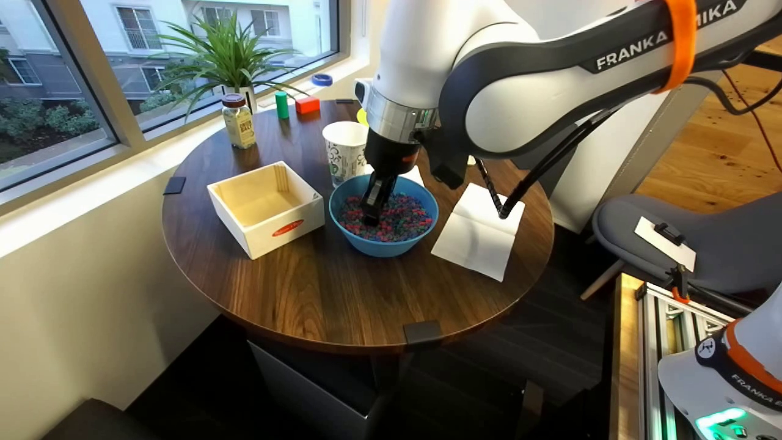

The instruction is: Put some of the cereal onto the paper towel and fold it

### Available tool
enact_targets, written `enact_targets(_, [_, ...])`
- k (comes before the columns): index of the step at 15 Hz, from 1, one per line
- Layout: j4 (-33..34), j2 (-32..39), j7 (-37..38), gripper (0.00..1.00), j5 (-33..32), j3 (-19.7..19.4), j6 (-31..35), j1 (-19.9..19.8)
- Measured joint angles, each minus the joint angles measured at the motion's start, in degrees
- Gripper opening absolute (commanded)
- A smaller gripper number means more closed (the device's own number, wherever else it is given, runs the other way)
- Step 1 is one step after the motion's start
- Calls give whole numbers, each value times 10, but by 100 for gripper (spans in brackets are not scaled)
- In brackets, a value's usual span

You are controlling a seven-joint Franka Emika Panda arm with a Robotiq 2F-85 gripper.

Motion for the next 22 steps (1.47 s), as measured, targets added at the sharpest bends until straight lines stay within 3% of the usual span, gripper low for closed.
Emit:
enact_targets(12, [17,-11,5,3,0,0,-3,6])
enact_targets(22, [6,-61,34,3,7,-8,-74,1])
